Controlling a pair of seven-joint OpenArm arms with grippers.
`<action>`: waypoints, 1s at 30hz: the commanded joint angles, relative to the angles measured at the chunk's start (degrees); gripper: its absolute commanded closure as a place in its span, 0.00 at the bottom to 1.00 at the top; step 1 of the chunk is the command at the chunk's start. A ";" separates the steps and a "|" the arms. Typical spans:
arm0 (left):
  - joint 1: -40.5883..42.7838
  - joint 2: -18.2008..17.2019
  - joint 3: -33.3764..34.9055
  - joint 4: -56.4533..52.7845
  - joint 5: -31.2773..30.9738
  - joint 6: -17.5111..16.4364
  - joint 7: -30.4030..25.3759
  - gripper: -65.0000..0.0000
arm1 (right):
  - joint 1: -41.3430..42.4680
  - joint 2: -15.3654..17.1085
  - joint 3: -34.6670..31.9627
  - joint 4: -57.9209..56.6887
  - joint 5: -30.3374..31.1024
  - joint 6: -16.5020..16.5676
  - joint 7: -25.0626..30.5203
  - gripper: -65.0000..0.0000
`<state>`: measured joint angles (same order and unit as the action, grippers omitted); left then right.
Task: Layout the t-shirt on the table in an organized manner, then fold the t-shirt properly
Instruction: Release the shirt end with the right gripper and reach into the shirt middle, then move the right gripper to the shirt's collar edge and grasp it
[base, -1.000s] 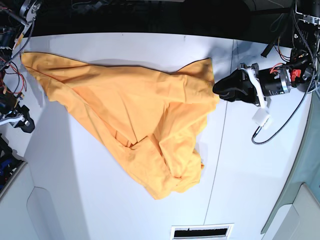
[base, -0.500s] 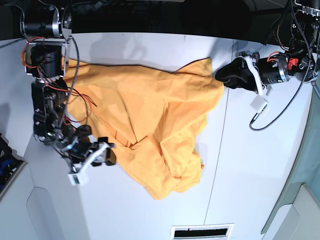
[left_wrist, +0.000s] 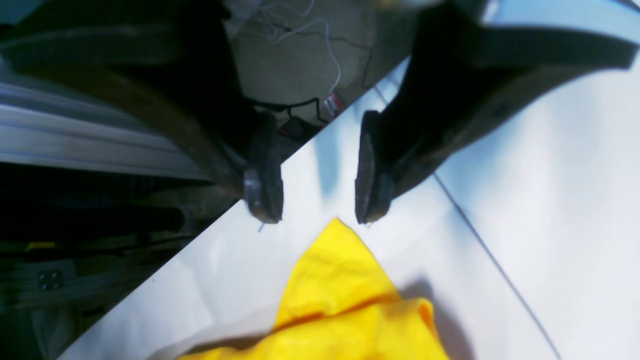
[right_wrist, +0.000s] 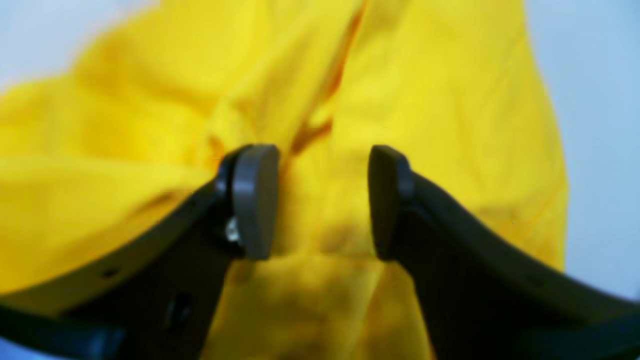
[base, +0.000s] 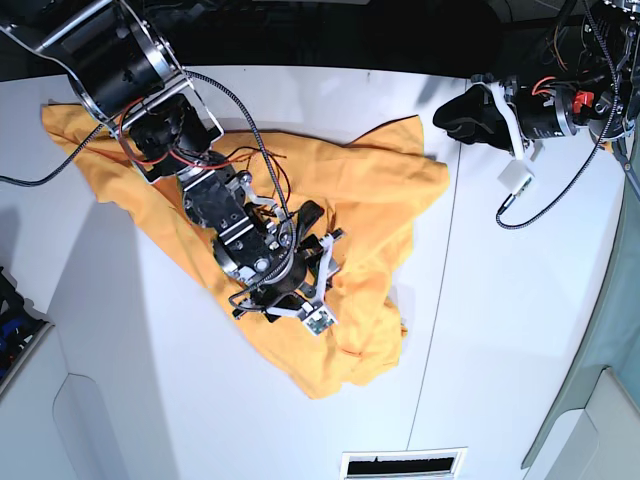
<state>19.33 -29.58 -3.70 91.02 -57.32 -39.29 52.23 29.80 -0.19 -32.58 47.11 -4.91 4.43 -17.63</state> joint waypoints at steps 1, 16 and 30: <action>-0.26 -0.92 -0.39 0.74 -1.20 -0.71 -0.98 0.58 | 2.08 -0.15 0.20 0.15 -0.96 -2.97 1.79 0.55; -0.28 -0.90 -0.39 0.74 -1.92 -0.71 -1.90 0.58 | 2.25 0.52 0.22 -0.09 -6.08 -4.70 1.86 0.80; 0.87 -0.94 -0.39 0.74 0.57 -0.71 -1.31 0.64 | 14.23 8.68 5.53 0.02 -11.15 -7.26 -1.53 1.00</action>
<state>20.43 -29.67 -3.70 91.02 -55.55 -39.29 51.46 42.04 8.16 -27.29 46.22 -15.51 -2.02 -19.86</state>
